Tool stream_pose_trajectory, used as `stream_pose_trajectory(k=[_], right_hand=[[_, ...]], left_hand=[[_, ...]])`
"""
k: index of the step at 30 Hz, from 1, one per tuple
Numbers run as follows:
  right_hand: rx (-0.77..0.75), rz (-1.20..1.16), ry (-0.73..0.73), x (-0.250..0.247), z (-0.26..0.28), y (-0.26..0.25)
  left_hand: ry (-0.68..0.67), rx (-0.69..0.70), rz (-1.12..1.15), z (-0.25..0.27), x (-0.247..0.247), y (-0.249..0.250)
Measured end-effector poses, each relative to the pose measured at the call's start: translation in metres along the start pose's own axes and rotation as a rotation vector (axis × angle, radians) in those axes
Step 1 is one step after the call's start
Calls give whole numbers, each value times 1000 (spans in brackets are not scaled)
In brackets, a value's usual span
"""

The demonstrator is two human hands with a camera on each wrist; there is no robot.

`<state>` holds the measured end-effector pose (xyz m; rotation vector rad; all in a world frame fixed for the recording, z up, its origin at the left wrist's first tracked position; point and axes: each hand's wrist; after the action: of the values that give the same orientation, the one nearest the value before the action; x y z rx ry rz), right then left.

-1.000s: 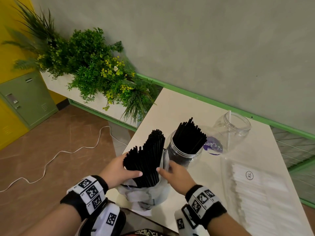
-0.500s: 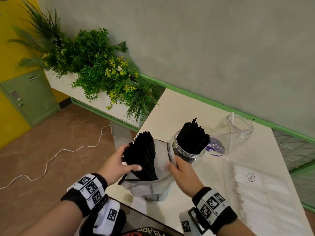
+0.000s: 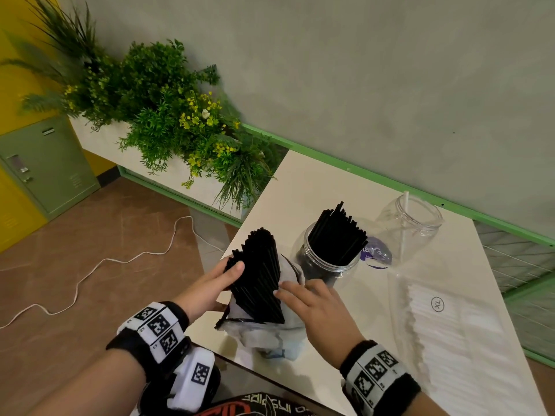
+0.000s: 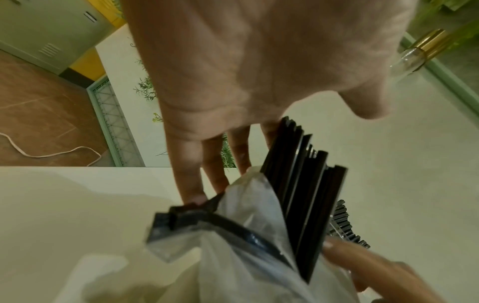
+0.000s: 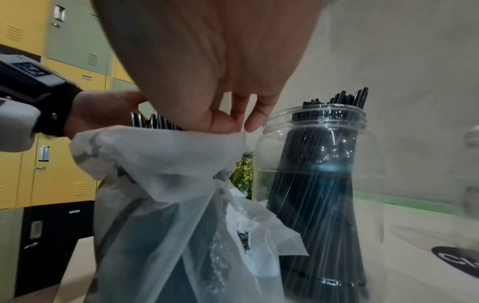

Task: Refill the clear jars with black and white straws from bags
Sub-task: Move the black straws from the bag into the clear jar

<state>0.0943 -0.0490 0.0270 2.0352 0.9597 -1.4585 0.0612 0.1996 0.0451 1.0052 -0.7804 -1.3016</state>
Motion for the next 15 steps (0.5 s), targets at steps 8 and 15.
stream_pose_trajectory(k=[8, 15], right_hand=[[273, -289, -170, 11, -7, -14], [585, -541, -138, 28, -21, -16]], left_hand=[[-111, 204, -166, -8, 8, -13], [-89, 218, -148, -17, 15, -26]])
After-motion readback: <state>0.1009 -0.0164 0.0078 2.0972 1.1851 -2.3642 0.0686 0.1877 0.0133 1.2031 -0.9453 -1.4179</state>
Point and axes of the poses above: each hand's wrist, its own z-axis away from the middle knuckle, its own x-axis out of the palm, y = z × x, and after that the axes turned 14 degrees about y, right-handed
